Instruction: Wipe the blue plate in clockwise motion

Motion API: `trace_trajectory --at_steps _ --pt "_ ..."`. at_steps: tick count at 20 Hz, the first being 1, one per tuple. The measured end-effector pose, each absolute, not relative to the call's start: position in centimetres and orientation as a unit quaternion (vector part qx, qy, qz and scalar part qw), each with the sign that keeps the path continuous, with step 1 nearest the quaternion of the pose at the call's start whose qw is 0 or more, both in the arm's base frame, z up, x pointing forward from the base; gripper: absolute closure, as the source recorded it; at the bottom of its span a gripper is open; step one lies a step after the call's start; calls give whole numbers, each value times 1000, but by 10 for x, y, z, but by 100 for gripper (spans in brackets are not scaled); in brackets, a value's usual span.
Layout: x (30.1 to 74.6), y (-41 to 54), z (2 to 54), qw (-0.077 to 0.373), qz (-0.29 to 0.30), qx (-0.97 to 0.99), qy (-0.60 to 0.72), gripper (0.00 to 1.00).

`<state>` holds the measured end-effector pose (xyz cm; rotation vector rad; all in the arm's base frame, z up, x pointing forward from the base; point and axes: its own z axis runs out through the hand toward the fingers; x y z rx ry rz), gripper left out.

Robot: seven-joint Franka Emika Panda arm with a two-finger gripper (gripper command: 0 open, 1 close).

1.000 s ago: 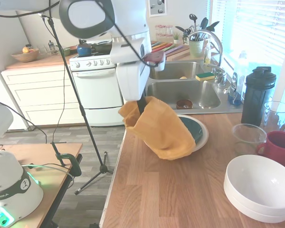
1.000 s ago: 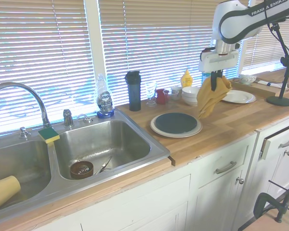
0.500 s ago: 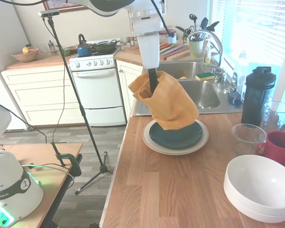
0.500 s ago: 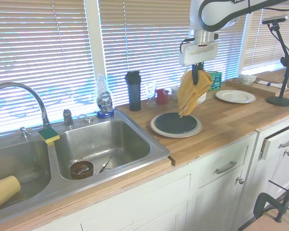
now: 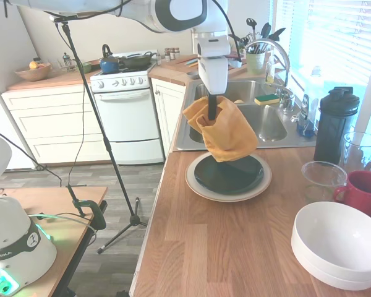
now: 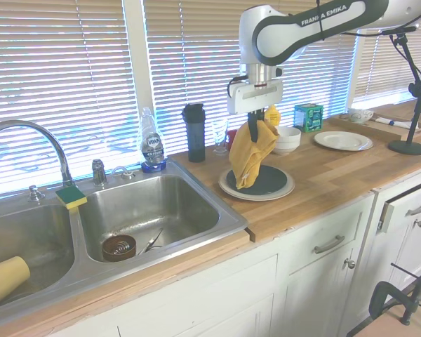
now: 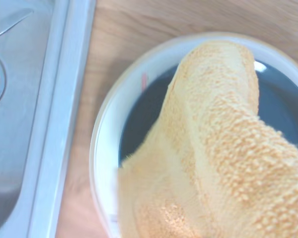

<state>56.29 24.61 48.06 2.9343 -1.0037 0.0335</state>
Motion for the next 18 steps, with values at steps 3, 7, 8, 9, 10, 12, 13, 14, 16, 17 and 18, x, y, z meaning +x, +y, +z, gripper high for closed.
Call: trace_trajectory --at_steps 3,7,8,9,10,12,13,14,16,17,18 --pt "583 226 454 27 5 940 -341 100" --pt "597 198 429 42 1 933 -357 100" --pt "597 192 423 46 0 932 -359 100" --pt "597 186 418 50 0 931 -361 100" --pt "595 181 412 54 -2 930 -362 100" --pt "588 170 399 62 -4 930 -363 100" --pt "583 166 392 67 -6 930 -362 100" --pt "576 161 387 71 -7 929 -362 100" --pt "562 155 379 77 -7 930 -360 100" --pt "555 153 376 78 -6 931 -358 100" --pt "548 152 374 79 -5 931 -355 100"
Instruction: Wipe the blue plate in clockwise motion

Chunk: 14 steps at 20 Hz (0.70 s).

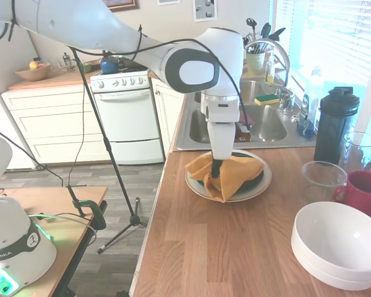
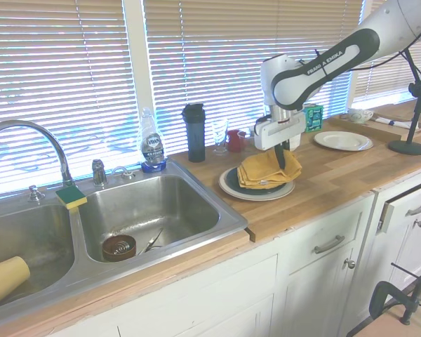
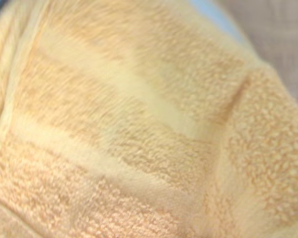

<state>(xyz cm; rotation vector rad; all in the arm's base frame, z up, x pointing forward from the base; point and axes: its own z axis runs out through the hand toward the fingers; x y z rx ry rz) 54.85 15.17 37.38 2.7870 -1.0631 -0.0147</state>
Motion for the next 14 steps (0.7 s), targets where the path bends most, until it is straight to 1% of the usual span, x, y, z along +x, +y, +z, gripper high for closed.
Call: trace_trajectory --at_steps 7,14 --pt "516 174 359 78 1 942 -325 100" --pt "497 223 365 71 10 951 -302 100"
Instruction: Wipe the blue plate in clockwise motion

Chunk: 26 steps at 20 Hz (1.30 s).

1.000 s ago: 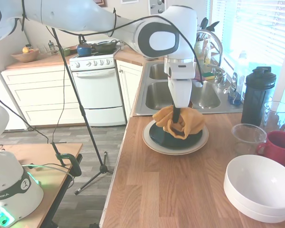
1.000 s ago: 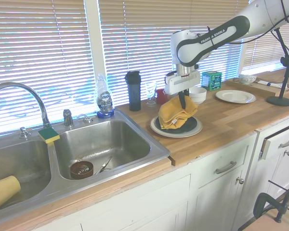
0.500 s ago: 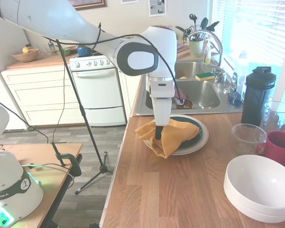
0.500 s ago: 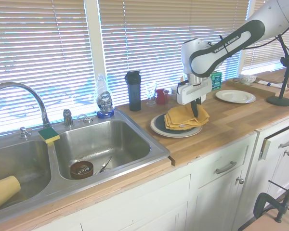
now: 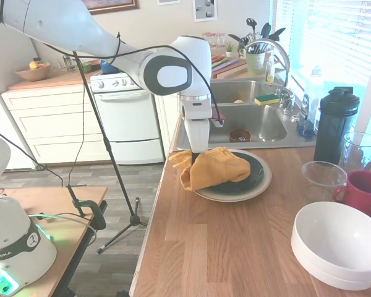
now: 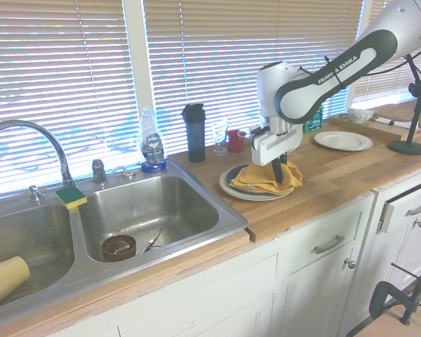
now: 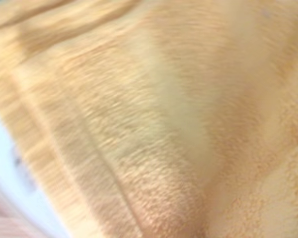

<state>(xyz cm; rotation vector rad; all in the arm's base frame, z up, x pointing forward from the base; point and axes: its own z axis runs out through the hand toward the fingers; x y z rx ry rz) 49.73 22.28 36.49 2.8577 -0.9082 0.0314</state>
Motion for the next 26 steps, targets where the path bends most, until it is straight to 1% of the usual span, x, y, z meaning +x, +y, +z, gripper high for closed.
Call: trace_trajectory --at_steps 5,12,18,26 --pt "506 240 373 60 18 951 -303 100" --pt "551 242 361 50 15 942 -330 100" --pt "588 212 371 49 25 929 -366 100" --pt "606 160 371 59 27 915 -399 100"
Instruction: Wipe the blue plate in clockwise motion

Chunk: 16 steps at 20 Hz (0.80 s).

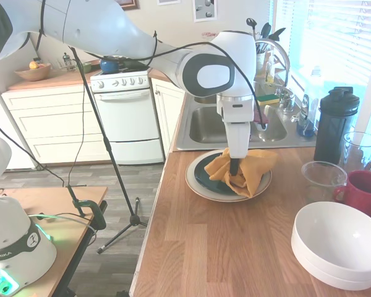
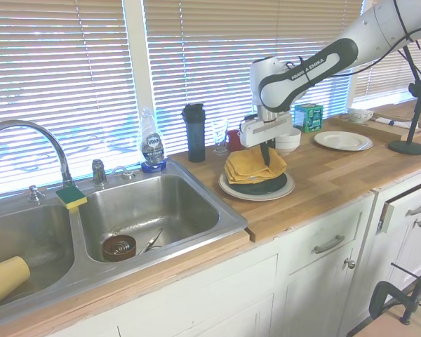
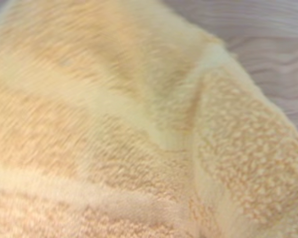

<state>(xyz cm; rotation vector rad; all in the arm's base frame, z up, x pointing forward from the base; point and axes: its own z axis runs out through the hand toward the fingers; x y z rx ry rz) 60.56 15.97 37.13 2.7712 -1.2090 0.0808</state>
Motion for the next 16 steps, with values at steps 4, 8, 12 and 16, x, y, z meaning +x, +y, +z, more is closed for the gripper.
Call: trace_trajectory --at_steps 4,8,12,16 --pt "597 151 371 63 23 916 -397 100" --pt "567 147 380 65 24 918 -391 100" --pt "534 154 380 67 23 924 -376 100" --pt "509 177 375 68 23 934 -351 100"
